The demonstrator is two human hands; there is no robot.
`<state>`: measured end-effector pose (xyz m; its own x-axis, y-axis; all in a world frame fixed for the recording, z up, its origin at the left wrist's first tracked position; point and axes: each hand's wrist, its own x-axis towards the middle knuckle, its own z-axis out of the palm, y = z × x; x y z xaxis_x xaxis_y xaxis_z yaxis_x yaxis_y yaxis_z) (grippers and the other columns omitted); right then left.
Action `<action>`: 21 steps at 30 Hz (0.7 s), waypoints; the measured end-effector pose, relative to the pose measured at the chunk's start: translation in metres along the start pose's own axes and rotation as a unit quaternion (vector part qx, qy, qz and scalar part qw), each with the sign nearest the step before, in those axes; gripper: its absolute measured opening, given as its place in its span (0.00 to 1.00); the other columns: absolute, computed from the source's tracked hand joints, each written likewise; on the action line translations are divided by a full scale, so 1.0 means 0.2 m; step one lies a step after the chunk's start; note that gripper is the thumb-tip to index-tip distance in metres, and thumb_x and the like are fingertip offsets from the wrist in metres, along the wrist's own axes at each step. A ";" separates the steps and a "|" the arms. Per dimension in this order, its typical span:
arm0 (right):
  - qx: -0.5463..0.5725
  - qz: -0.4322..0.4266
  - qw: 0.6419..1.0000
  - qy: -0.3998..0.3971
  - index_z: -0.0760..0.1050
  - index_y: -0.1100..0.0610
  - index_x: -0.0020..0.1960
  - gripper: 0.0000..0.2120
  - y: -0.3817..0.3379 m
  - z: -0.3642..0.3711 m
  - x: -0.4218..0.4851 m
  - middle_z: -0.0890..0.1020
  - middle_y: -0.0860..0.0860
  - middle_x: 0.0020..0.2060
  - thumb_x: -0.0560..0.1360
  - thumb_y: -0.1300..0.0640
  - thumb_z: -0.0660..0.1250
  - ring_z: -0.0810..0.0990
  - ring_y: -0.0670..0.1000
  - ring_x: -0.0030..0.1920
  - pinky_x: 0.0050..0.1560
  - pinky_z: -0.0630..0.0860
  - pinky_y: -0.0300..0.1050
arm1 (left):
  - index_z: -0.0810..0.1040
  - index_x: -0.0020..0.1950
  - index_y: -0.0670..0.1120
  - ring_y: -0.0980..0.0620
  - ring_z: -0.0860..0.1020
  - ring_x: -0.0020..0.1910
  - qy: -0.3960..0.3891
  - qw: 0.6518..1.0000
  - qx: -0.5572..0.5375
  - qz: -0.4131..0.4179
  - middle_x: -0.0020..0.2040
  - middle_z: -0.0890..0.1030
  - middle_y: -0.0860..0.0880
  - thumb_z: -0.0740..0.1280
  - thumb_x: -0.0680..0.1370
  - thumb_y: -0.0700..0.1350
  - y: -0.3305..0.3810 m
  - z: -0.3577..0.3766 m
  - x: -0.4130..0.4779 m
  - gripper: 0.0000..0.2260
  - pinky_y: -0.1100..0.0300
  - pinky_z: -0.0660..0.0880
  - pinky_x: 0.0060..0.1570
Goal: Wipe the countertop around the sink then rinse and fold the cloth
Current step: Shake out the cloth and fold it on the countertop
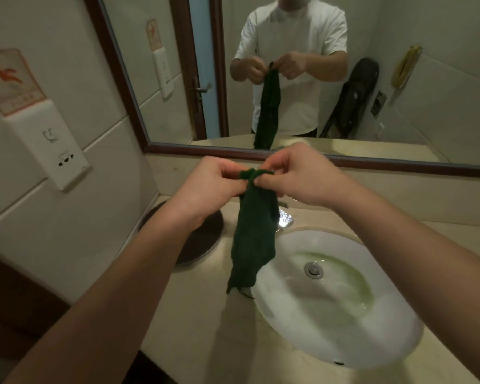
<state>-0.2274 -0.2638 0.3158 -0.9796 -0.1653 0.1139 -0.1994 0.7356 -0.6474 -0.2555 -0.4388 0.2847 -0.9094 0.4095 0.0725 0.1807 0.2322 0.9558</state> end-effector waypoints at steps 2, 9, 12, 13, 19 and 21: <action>-0.022 0.016 0.999 0.028 0.82 0.47 0.38 0.07 0.00 0.02 0.01 0.83 0.48 0.28 0.71 0.45 0.72 0.81 0.46 0.31 0.39 0.82 0.53 | 0.85 0.50 0.46 0.52 0.83 0.51 -0.008 1.000 0.012 -0.015 0.46 0.86 0.50 0.68 0.76 0.37 0.01 0.00 -0.01 0.08 0.49 0.77 0.59; -0.227 -0.001 0.970 0.088 0.77 0.47 0.34 0.12 -0.04 0.06 -0.02 0.80 0.45 0.26 0.69 0.40 0.68 0.78 0.45 0.34 0.35 0.76 0.42 | 0.85 0.49 0.48 0.56 0.83 0.50 -0.045 0.998 0.050 -0.004 0.45 0.86 0.52 0.66 0.78 0.45 0.06 0.03 -0.06 0.07 0.52 0.75 0.61; -0.257 -0.015 0.961 0.104 0.76 0.47 0.34 0.15 -0.04 0.07 -0.02 0.78 0.45 0.28 0.68 0.36 0.68 0.77 0.45 0.34 0.36 0.76 0.44 | 0.85 0.48 0.48 0.55 0.83 0.49 -0.034 0.998 0.051 -0.001 0.44 0.86 0.50 0.65 0.79 0.43 0.04 0.04 -0.06 0.08 0.50 0.76 0.60; -0.248 -0.014 0.964 0.095 0.76 0.47 0.35 0.16 -0.03 0.07 -0.03 0.78 0.44 0.29 0.67 0.34 0.68 0.76 0.45 0.35 0.36 0.76 0.44 | 0.85 0.47 0.48 0.53 0.83 0.48 -0.027 0.998 0.057 0.002 0.44 0.86 0.49 0.65 0.80 0.42 0.03 0.03 -0.06 0.09 0.50 0.76 0.58; -0.239 -0.022 0.966 -0.099 0.77 0.52 0.39 0.18 0.15 0.00 -0.04 0.79 0.50 0.31 0.71 0.36 0.65 0.77 0.50 0.34 0.38 0.78 0.54 | 0.84 0.47 0.49 0.57 0.83 0.46 0.003 0.995 0.097 0.035 0.43 0.85 0.51 0.65 0.79 0.41 0.04 -0.11 -0.09 0.07 0.57 0.76 0.50; -0.234 -0.032 0.963 -0.128 0.76 0.54 0.38 0.17 0.20 0.00 -0.05 0.77 0.51 0.30 0.73 0.40 0.65 0.75 0.51 0.33 0.38 0.76 0.56 | 0.84 0.47 0.50 0.55 0.82 0.47 -0.001 0.991 0.125 0.041 0.43 0.85 0.52 0.66 0.79 0.42 0.06 -0.18 -0.10 0.08 0.53 0.77 0.53</action>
<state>-0.2258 -0.2325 0.2898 -0.9394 -0.3319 -0.0858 -0.3058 0.9245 -0.2273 -0.2487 -0.4752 0.3054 -0.8868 0.4384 0.1463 0.3417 0.4088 0.8463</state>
